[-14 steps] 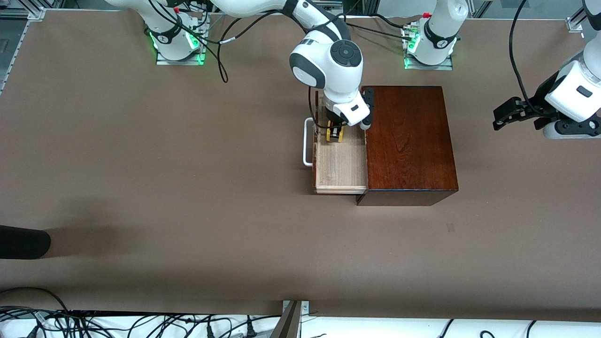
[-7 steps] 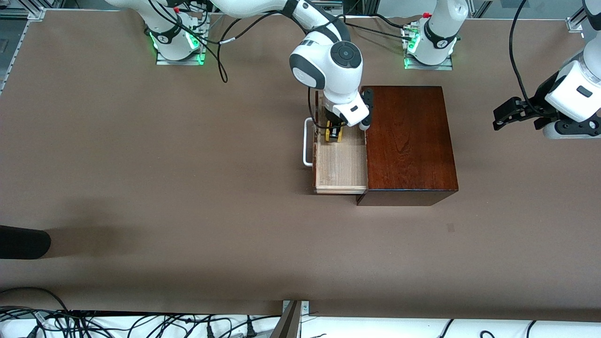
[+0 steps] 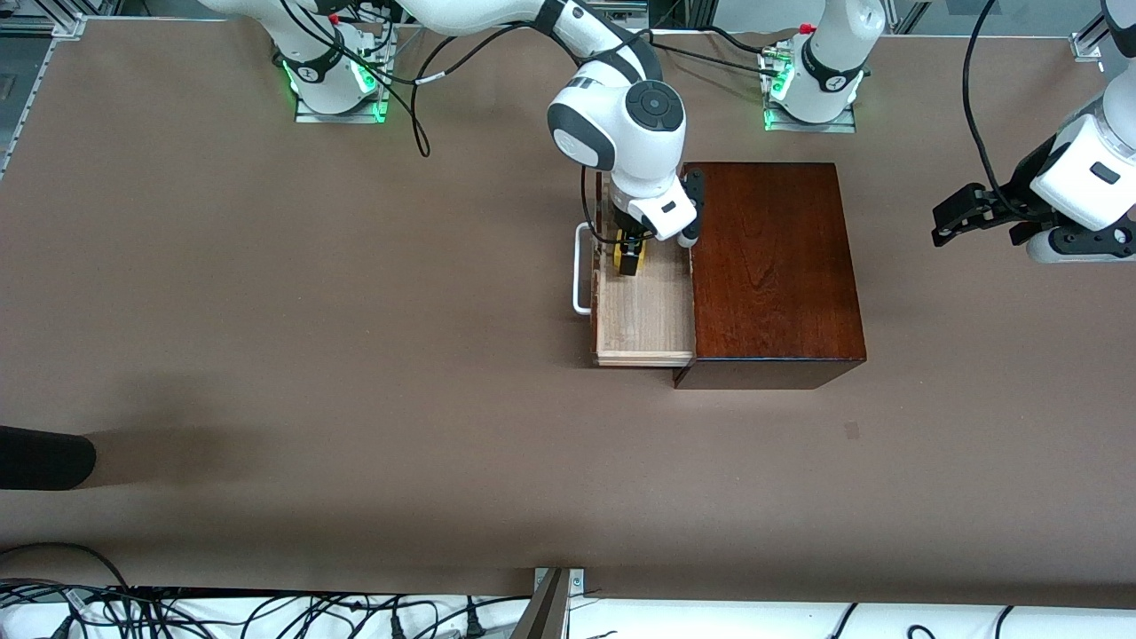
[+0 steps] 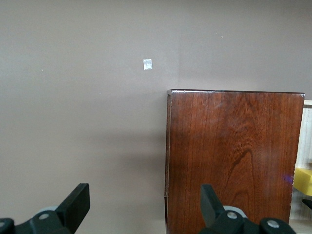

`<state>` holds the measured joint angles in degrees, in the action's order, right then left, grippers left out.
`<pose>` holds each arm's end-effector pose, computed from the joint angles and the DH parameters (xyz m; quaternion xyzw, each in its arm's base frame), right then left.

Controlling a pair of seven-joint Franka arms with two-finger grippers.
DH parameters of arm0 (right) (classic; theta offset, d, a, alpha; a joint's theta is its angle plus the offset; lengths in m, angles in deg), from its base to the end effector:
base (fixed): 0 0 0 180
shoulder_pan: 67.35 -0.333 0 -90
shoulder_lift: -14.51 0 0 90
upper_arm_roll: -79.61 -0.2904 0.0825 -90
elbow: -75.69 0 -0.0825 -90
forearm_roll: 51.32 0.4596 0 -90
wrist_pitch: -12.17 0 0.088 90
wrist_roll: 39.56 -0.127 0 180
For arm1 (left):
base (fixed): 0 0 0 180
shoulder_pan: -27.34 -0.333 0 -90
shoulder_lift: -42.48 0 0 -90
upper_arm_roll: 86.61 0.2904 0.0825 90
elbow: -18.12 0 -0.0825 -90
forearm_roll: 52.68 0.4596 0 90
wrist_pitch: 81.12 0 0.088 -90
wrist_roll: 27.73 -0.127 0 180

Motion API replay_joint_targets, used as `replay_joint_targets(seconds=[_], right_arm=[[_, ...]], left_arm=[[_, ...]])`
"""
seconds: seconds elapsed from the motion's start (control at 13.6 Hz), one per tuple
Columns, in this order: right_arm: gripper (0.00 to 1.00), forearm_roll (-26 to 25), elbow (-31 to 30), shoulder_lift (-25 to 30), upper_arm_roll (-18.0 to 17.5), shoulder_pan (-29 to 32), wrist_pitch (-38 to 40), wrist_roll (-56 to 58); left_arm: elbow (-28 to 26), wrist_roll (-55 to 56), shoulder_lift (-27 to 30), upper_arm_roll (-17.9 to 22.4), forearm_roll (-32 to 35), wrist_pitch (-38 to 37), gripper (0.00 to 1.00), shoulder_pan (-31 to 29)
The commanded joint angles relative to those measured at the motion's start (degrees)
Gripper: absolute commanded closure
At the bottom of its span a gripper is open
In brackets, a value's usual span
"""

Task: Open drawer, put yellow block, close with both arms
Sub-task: 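Lower the cube into the drawer and open the right gripper, then raise the right gripper away from the drawer toward its rest pose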

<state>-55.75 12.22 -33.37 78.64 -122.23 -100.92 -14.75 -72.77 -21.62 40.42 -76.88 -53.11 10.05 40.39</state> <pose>0.4689 0.6736 0.2520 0.7543 0.6557 0.0226 0.0244 0.6388 -0.0394 0.5496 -0.9996 -0.0245 0.0153 0.0005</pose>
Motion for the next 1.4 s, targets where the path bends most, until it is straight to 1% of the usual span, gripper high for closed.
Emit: replay_joint_targets(seconds=[0.0, 0.22, 0.44, 0.81, 1.11, 1.18, 1.33], right_arm=[[0.00, -0.4, 3.3, 0.2, 0.1, -1.0, 4.4, -0.3], [0.00, -0.3, 3.4, 0.8, 0.1, -1.0, 7.1, -0.5], [0.00, -0.1, 4.8, 2.9, 0.4, -0.1, 12.2, -0.3], [0.00, 0.8, 4.7, 7.5, 0.7, 5.7, 16.7, -0.4], [0.00, 2.0, 4.3, 9.8, 1.1, 9.8, 18.3, -0.5], [0.00, 2.1, 4.3, 10.3, 1.5, 11.0, 20.2, -0.5], [0.00, 3.1, 4.2, 11.1, 1.6, 13.2, 21.2, -0.9]], left_arm=[[1.9, -0.8, -0.8, -0.3, 1.0, -0.6, 0.00, -0.5], [1.9, -0.9, -0.9, -0.3, 1.0, -0.6, 0.00, -0.4], [1.9, -0.8, -0.9, -0.3, 1.0, -0.6, 0.00, -0.4], [1.9, -0.8, -1.0, -0.3, 1.0, -0.5, 0.00, -0.4], [2.1, -0.8, -2.1, -0.4, 0.9, -0.3, 0.00, 0.0], [2.5, -0.8, -2.1, -0.4, 0.9, -0.3, 0.00, 0.0], [3.4, -1.3, -2.0, -0.2, 0.1, -0.4, 0.00, -0.9]])
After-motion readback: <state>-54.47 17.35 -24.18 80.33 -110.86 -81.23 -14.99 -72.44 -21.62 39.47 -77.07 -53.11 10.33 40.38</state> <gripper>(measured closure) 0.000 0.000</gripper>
